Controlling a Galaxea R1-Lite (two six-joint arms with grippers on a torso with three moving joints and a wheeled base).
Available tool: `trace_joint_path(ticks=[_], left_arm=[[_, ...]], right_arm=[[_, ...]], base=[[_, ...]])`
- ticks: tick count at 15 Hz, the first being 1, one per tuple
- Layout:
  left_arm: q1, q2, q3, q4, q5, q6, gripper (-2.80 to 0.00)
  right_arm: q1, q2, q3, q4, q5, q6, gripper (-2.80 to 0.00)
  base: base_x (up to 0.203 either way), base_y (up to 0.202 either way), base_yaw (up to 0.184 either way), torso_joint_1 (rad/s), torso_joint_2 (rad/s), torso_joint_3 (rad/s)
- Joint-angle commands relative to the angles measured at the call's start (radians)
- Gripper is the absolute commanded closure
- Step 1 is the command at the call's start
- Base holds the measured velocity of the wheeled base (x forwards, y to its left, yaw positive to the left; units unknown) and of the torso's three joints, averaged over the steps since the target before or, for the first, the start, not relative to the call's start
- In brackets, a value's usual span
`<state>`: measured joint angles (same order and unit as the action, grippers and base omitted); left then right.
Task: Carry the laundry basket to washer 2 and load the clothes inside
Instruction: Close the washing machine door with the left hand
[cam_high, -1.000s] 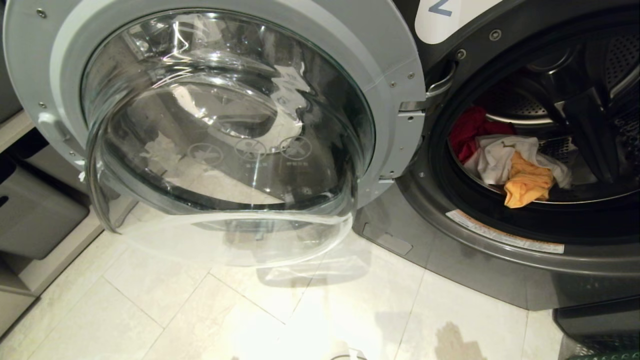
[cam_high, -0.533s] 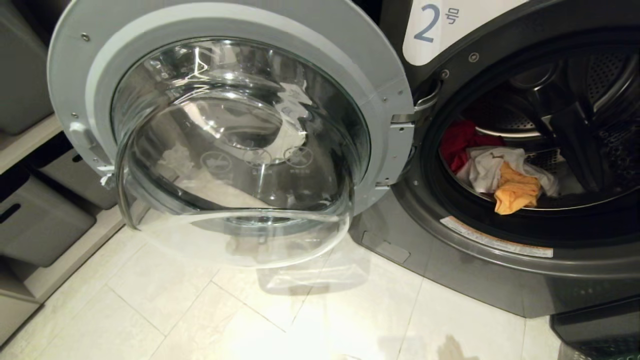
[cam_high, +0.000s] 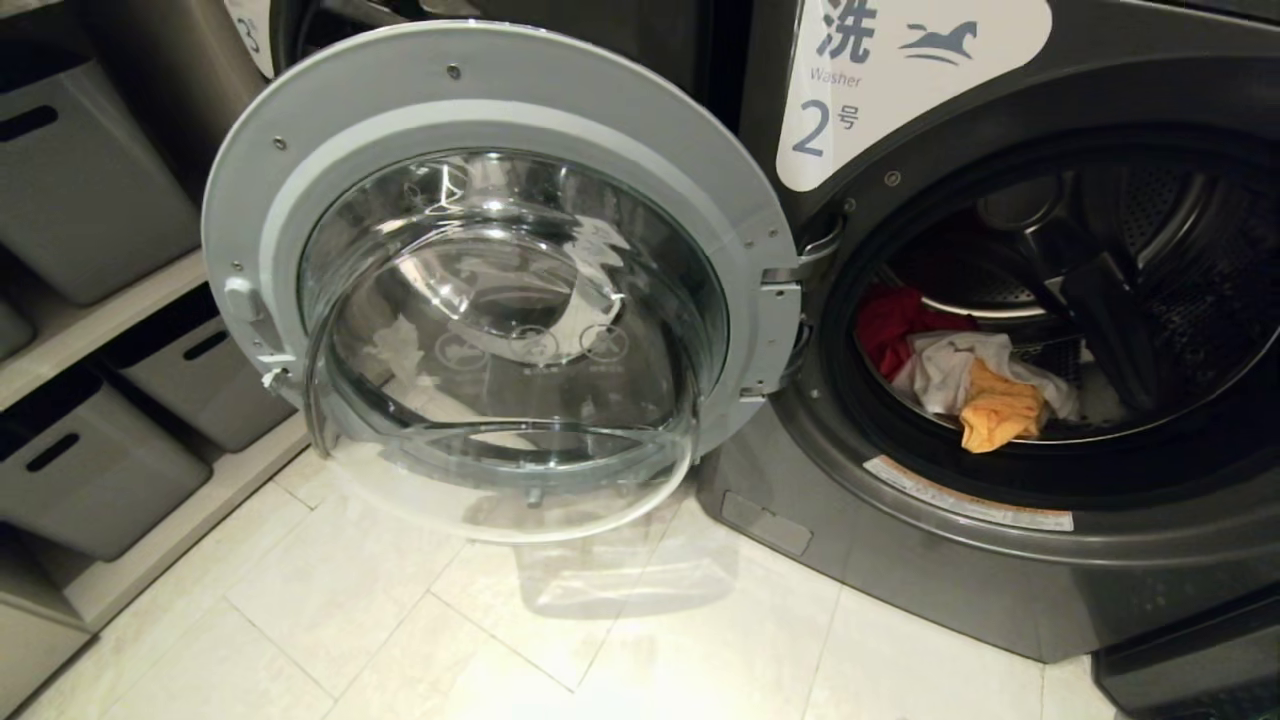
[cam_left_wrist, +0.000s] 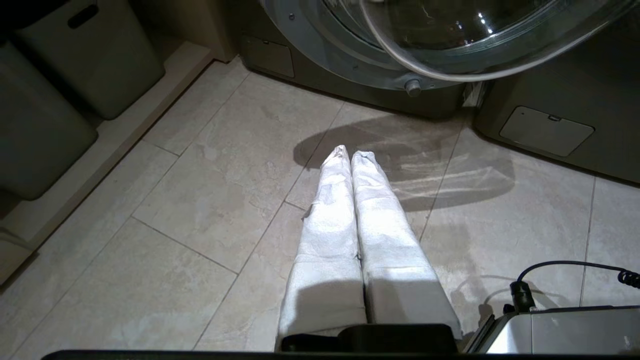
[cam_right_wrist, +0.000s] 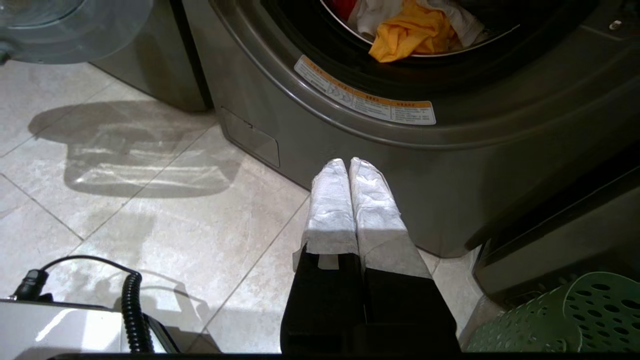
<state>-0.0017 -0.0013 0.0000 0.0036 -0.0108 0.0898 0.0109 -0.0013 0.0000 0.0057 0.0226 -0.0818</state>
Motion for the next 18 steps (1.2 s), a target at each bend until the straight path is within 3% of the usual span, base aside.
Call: trace_joint_path(ticks=[1, 18], left_arm=[[0.000, 0.000, 0.000, -0.001, -0.003, 0.002, 0.00], [0.000, 0.000, 0.000, 0.001, 0.000, -0.027, 0.00]], right_arm=[[0.001, 0.001, 0.000, -0.001, 0.000, -0.001, 0.00], [0.001, 0.001, 0.000, 0.000, -0.013, 0.008, 0.00]], base=[[0.000, 0.000, 0.000, 0.007, 0.00, 0.202], [0.000, 0.000, 0.000, 0.002, 0.00, 0.190]])
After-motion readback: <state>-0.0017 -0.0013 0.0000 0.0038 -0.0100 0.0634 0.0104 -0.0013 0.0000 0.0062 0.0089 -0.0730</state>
